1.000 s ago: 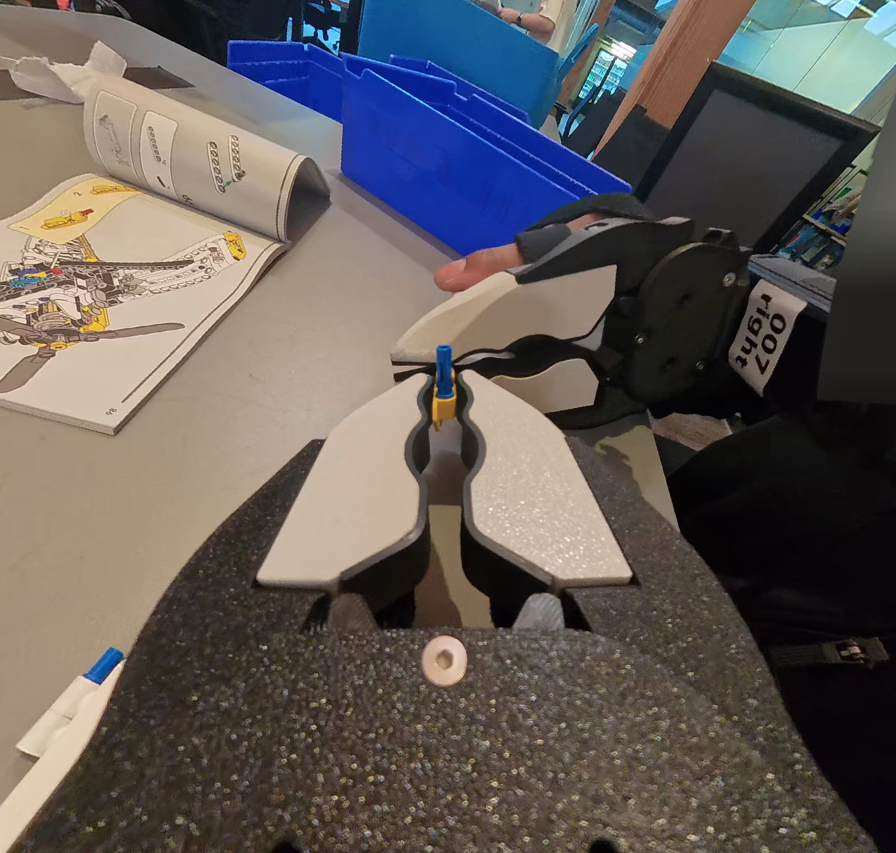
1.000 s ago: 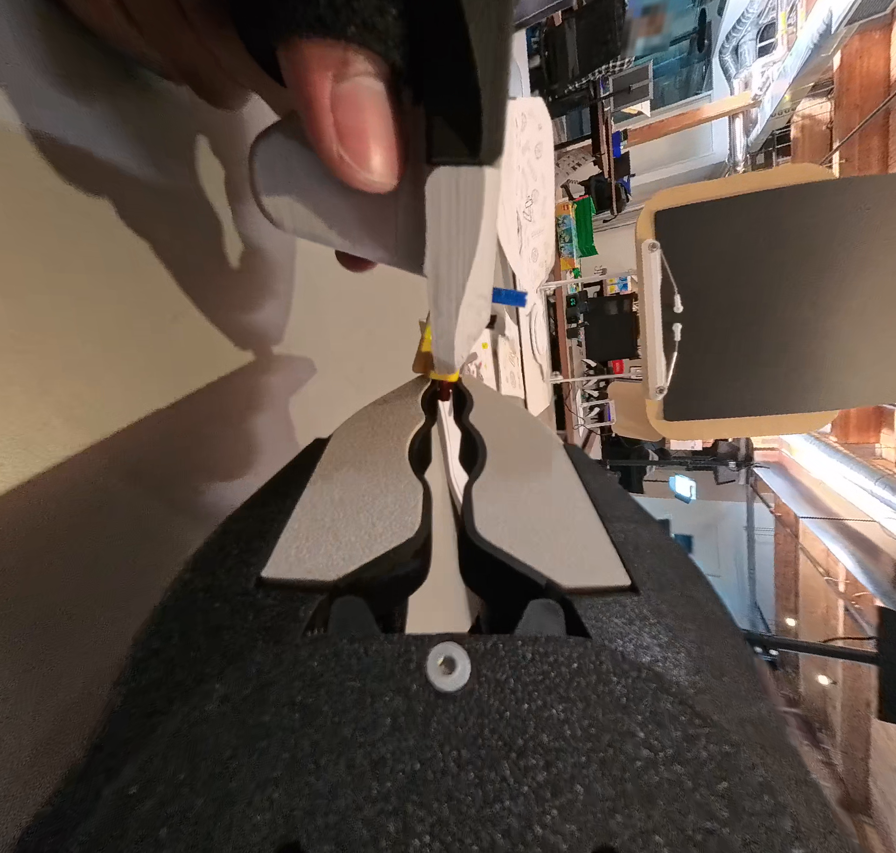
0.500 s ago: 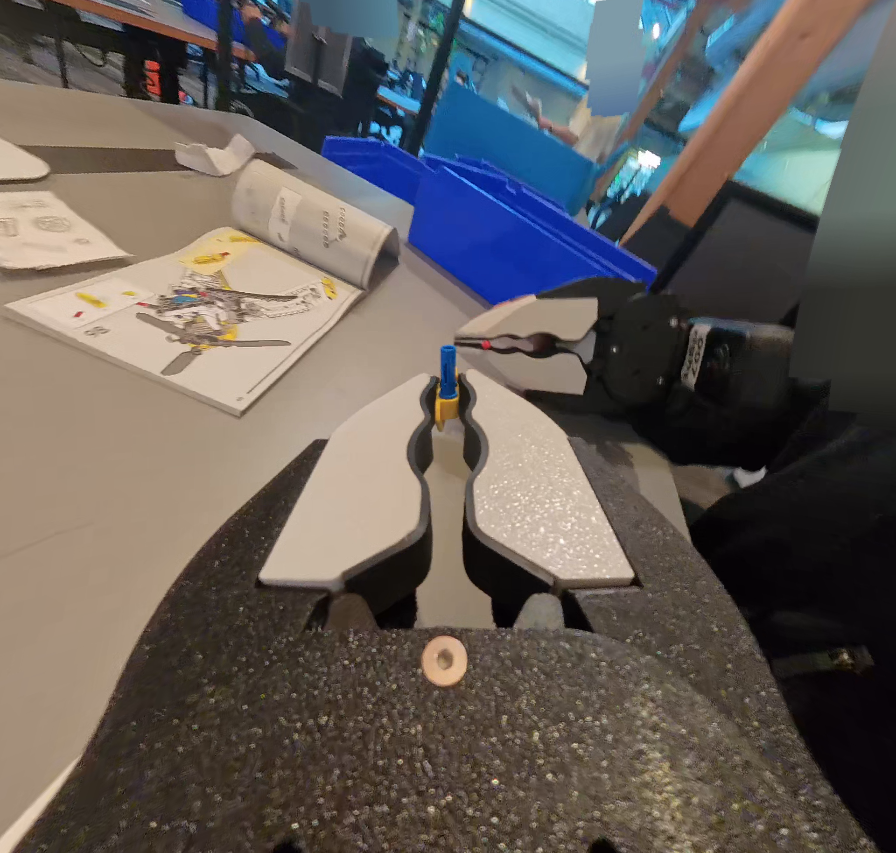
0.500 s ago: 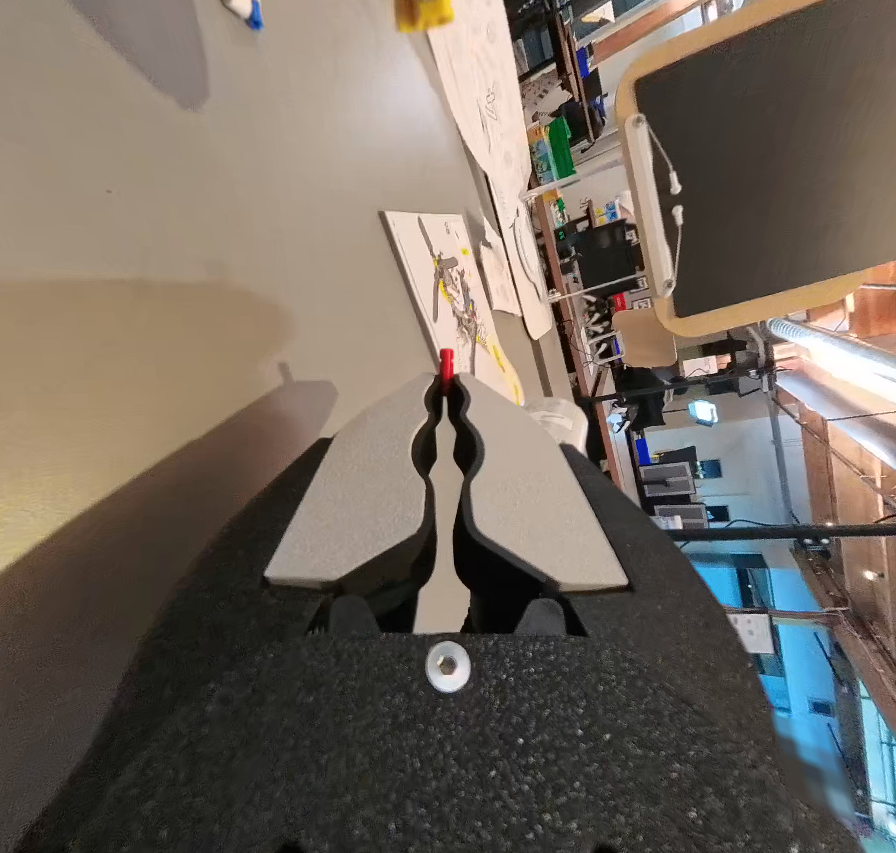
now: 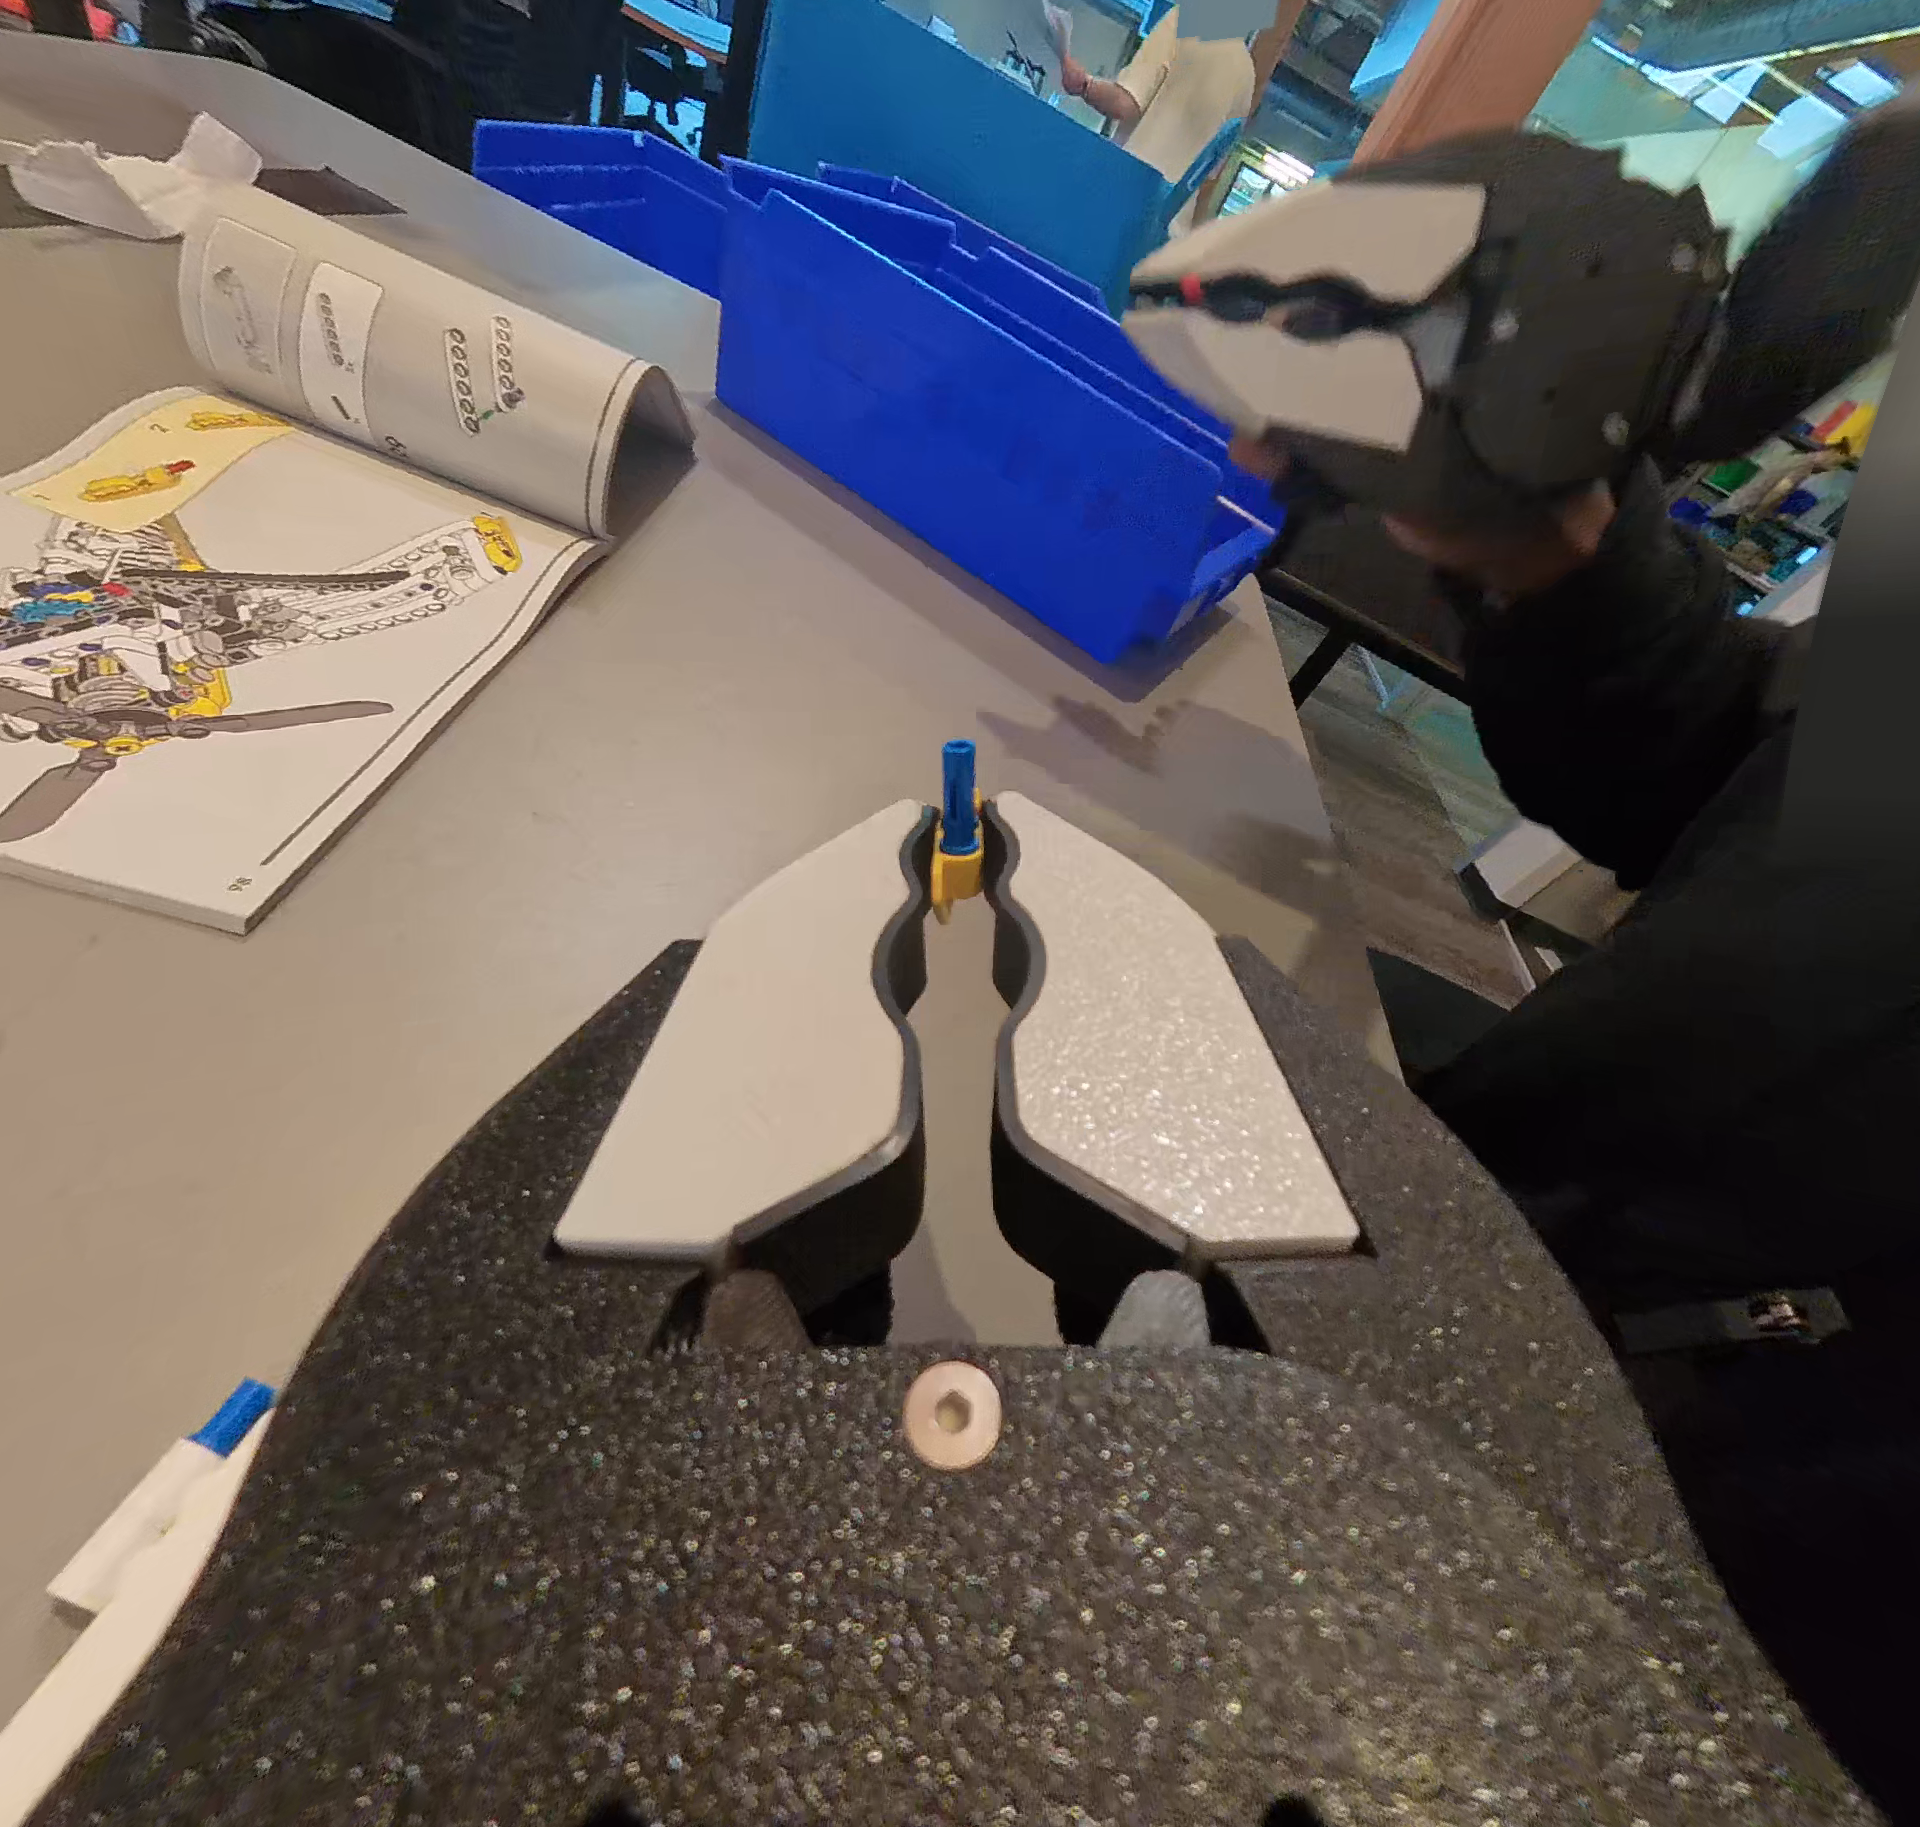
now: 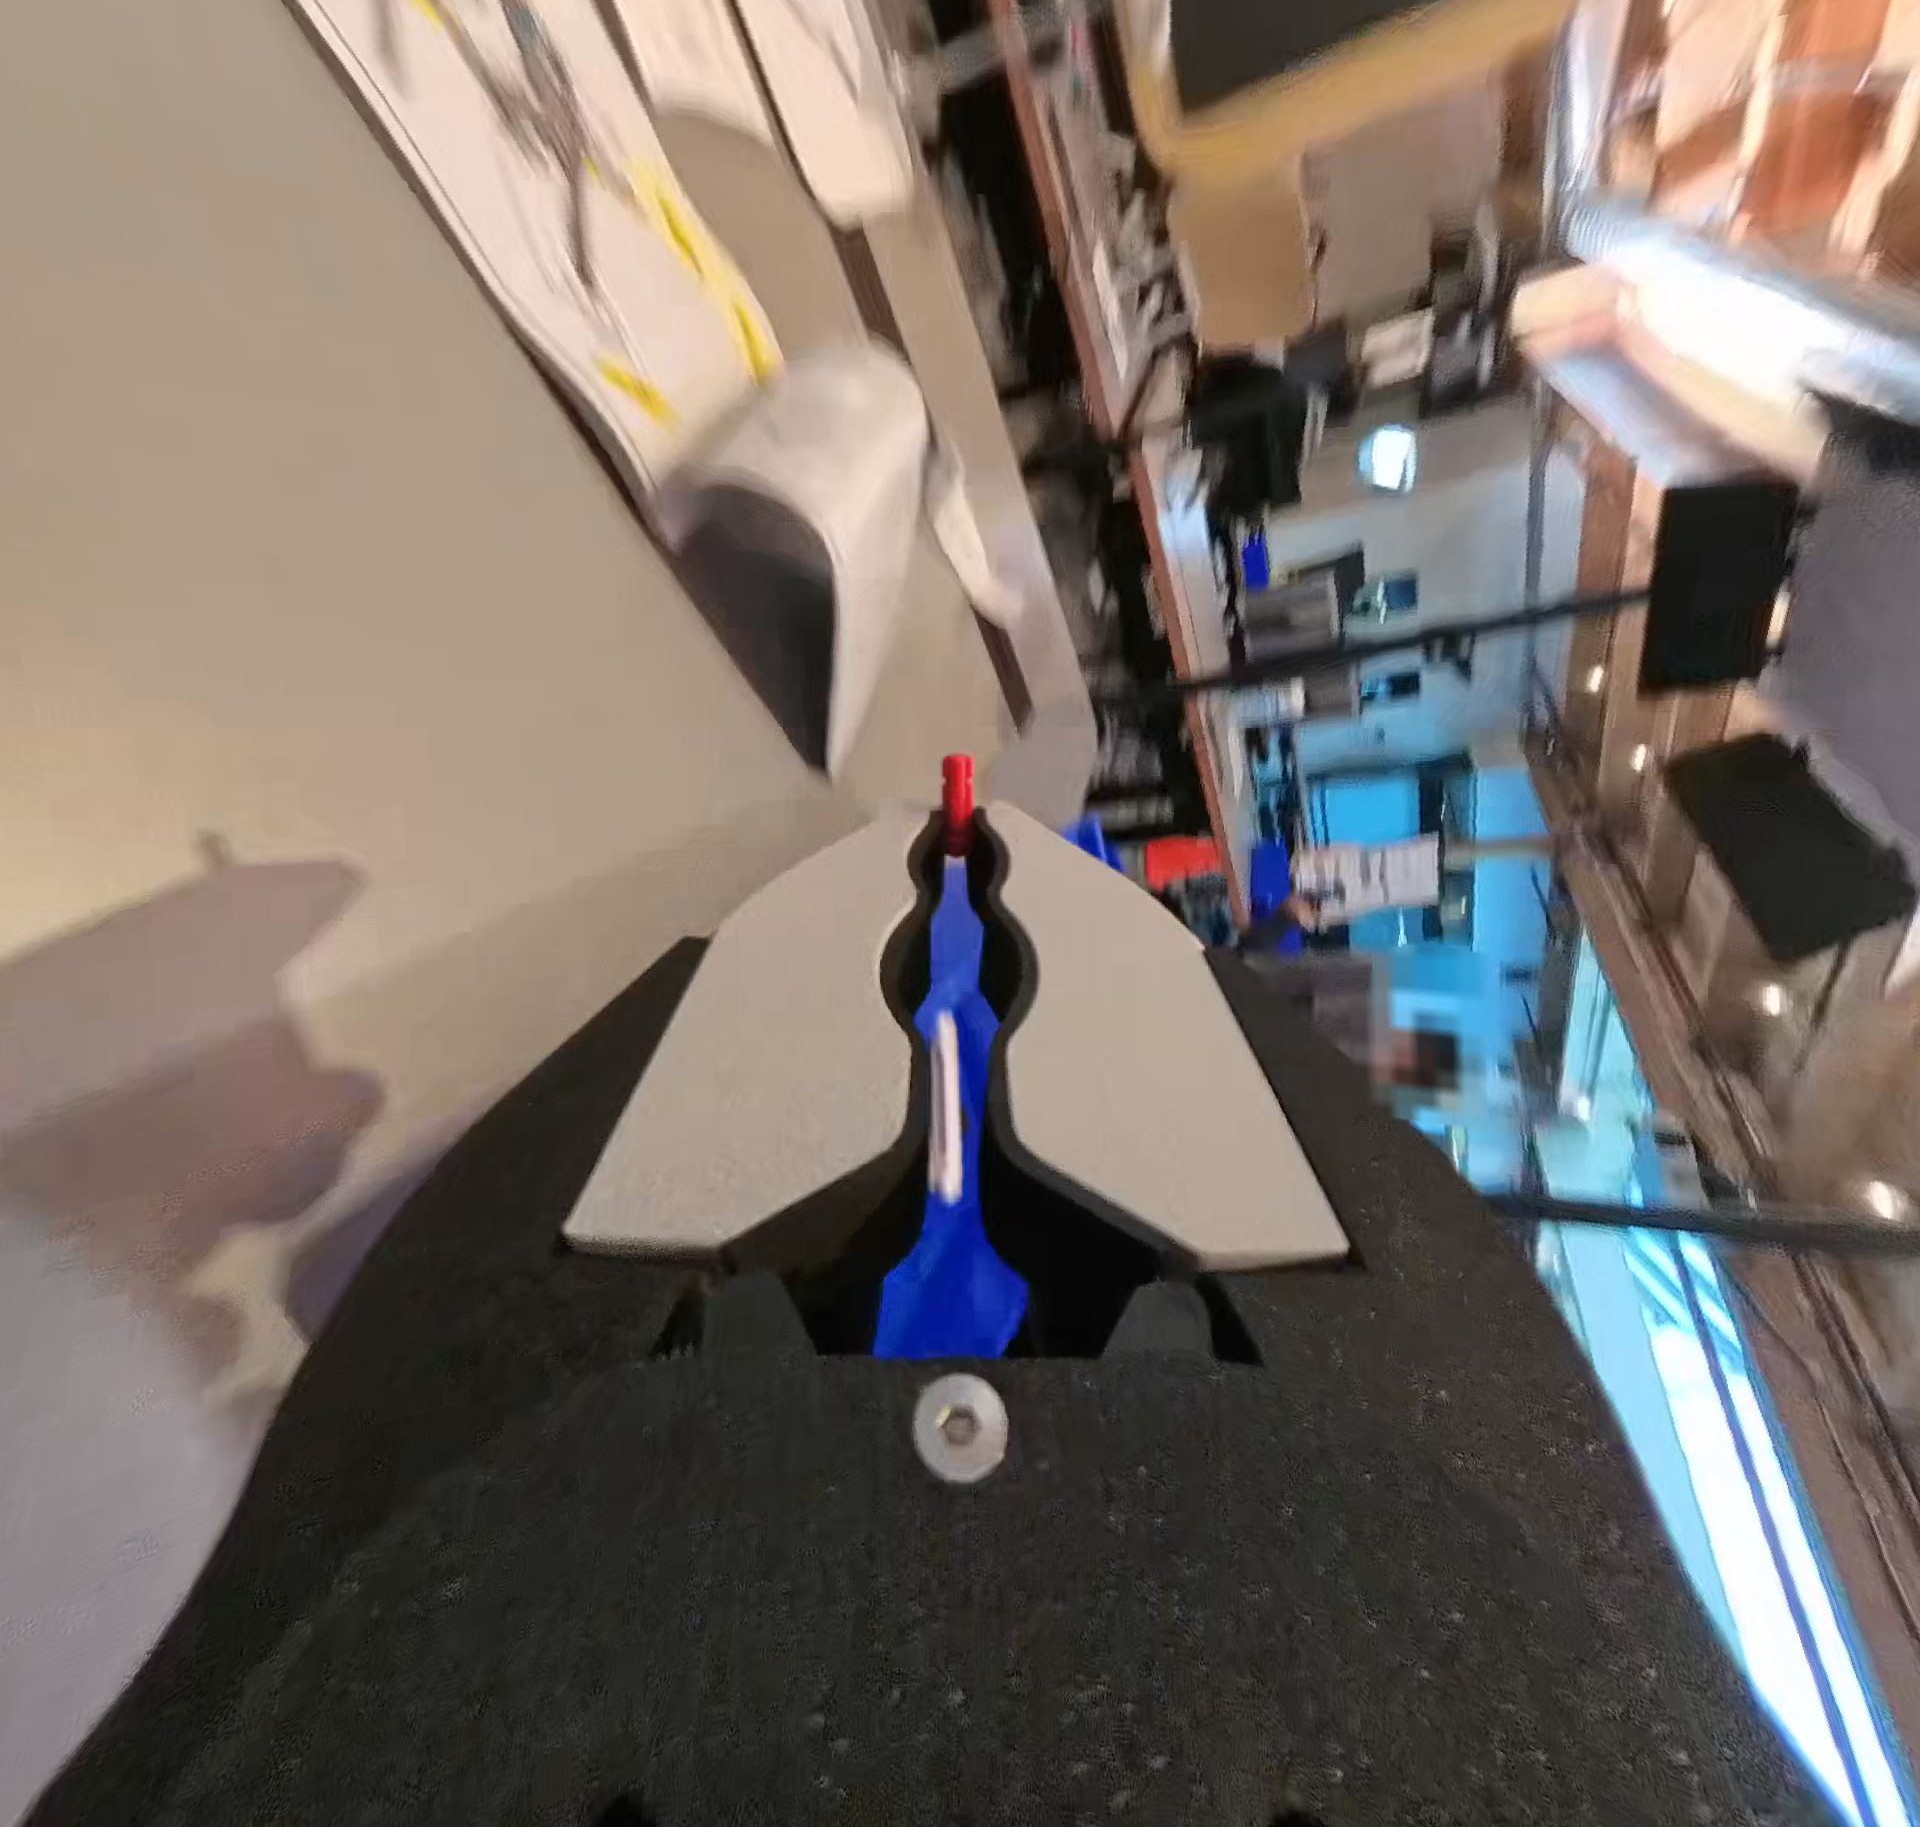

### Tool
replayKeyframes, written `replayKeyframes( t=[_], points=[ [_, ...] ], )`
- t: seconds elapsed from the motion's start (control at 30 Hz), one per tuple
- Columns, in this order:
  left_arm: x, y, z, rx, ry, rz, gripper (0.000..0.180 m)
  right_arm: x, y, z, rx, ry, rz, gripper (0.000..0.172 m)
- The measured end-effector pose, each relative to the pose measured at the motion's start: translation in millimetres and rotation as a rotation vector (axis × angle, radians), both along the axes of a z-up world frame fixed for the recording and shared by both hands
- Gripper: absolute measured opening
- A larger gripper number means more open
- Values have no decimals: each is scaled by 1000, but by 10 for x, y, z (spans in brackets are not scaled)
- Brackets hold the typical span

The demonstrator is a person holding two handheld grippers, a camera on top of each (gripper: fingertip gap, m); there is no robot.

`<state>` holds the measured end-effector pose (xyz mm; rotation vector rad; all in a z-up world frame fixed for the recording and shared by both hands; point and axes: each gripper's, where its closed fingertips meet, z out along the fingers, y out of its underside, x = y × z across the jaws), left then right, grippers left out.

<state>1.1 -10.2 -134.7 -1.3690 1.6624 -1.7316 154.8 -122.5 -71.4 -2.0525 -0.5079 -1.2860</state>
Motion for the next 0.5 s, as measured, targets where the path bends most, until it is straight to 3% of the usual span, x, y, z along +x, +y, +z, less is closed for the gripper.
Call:
replayKeyframes(
  t=[0.13,0.23,0.37,0.5],
  points=[
    [-22,-102,-30,29,11,-40,9,752,-633,-117,-108,113,-206,9],
    [-23,-140,-64,70,16,-46,9,1012,-909,-279,-156,196,-269,17],
    [-23,-173,-95,97,28,-58,9,1002,-978,-272,-161,198,-266,18],
    [-34,-214,-120,118,41,-85,9,667,-740,-137,-151,176,-157,18]
  ],
)
